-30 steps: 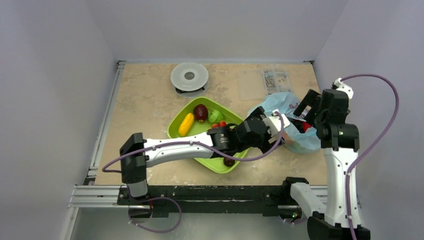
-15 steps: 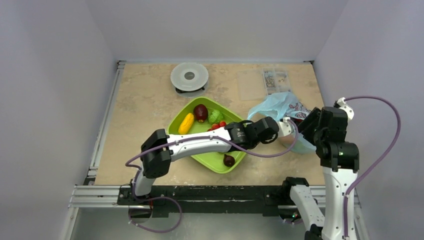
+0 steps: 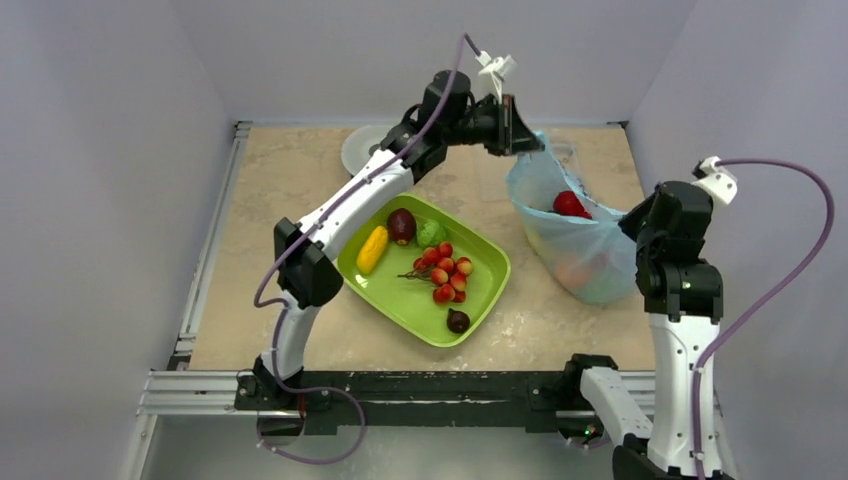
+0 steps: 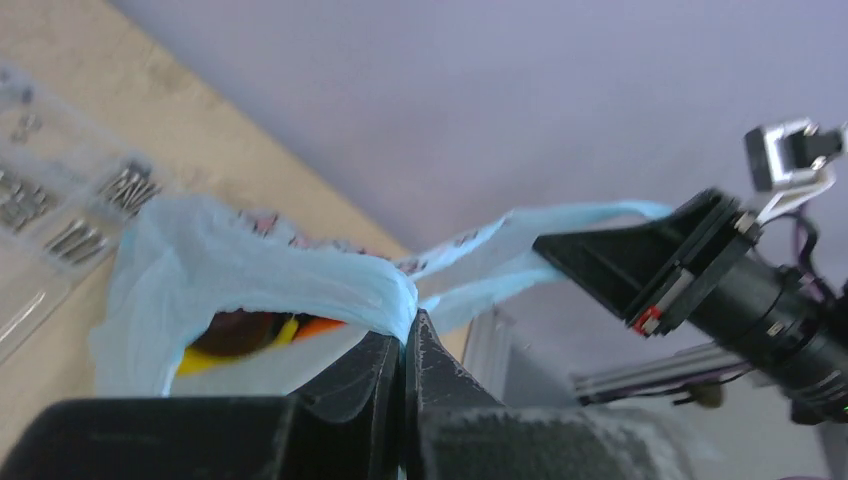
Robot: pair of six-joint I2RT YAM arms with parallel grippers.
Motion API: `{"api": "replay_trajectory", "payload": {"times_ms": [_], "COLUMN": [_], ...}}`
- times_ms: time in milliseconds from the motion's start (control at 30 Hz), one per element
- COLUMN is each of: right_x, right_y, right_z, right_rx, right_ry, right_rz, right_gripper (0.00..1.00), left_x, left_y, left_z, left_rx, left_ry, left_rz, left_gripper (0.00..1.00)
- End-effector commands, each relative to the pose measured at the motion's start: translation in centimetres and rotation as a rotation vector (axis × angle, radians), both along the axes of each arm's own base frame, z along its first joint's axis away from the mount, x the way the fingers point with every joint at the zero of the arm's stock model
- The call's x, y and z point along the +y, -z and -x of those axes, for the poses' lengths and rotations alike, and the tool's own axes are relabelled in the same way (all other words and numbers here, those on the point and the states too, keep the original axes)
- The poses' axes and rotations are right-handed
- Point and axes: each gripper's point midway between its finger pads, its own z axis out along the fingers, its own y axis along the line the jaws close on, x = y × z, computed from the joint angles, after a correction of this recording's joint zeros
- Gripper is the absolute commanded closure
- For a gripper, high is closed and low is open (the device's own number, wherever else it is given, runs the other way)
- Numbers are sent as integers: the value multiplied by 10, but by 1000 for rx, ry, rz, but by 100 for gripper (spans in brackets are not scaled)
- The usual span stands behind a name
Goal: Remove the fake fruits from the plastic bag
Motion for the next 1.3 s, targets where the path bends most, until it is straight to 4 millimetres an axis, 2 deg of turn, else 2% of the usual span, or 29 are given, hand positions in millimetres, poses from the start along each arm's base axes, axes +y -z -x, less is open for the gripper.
{"api": "replay_trajectory", "payload": {"times_ms": [0, 67, 167, 200, 367, 400, 467, 533, 567, 633, 700, 767, 833, 967, 1067, 1133, 1200, 1267], "right_x": [15, 51, 99, 110, 126, 135, 130, 118, 110, 97, 91, 86, 75, 75, 75, 73, 73, 73], "right_y": [-78, -43, 27, 44, 110, 117, 129, 130, 120, 103, 91, 84, 78, 69, 66, 64, 62, 61], "right_z": [-22, -24, 2, 16, 77, 84, 94, 95, 92, 85, 82, 82, 81, 73, 71, 72, 74, 75], "right_rx": [-195, -85, 88, 137, 354, 367, 422, 438, 417, 345, 275, 240, 215, 180, 180, 173, 163, 155], "right_ry": [-173, -374, -599, -646, -700, -718, -652, -577, -533, -451, -387, -361, -312, -321, -332, -329, -335, -341], "right_rz": [110, 27, -160, -209, -321, -371, -398, -366, -337, -292, -300, -278, -238, -230, -214, -205, -192, -183], "right_gripper": [100, 100, 100, 100, 100, 100, 100, 100, 100, 100, 100, 100, 100, 100, 100, 100, 100, 100], "left_x": [-24, -24, -18, -15, 4, 10, 21, 30, 33, 40, 47, 60, 74, 107, 140, 165, 186, 195], "left_y": [-37, -34, -15, -9, 22, 30, 44, 57, 61, 65, 66, 68, 65, 58, 59, 51, 51, 48], "left_z": [-6, -26, -52, -60, -102, -112, -129, -141, -144, -139, -130, -119, -109, -81, -62, -48, -36, -20], "left_rx": [326, 390, 446, 459, 585, 612, 642, 672, 675, 671, 622, 570, 506, 375, 285, 230, 217, 245], "left_ry": [183, 165, 99, 77, -33, -64, -129, -168, -166, -158, -168, -186, -201, -210, -271, -342, -412, -450], "left_rz": [283, 356, 388, 385, 391, 383, 359, 322, 307, 254, 181, 97, 20, -122, -215, -252, -276, -235], "left_gripper": [100, 100, 100, 100, 100, 100, 100, 100, 100, 100, 97, 81, 57, 16, 1, 0, 0, 3]}}
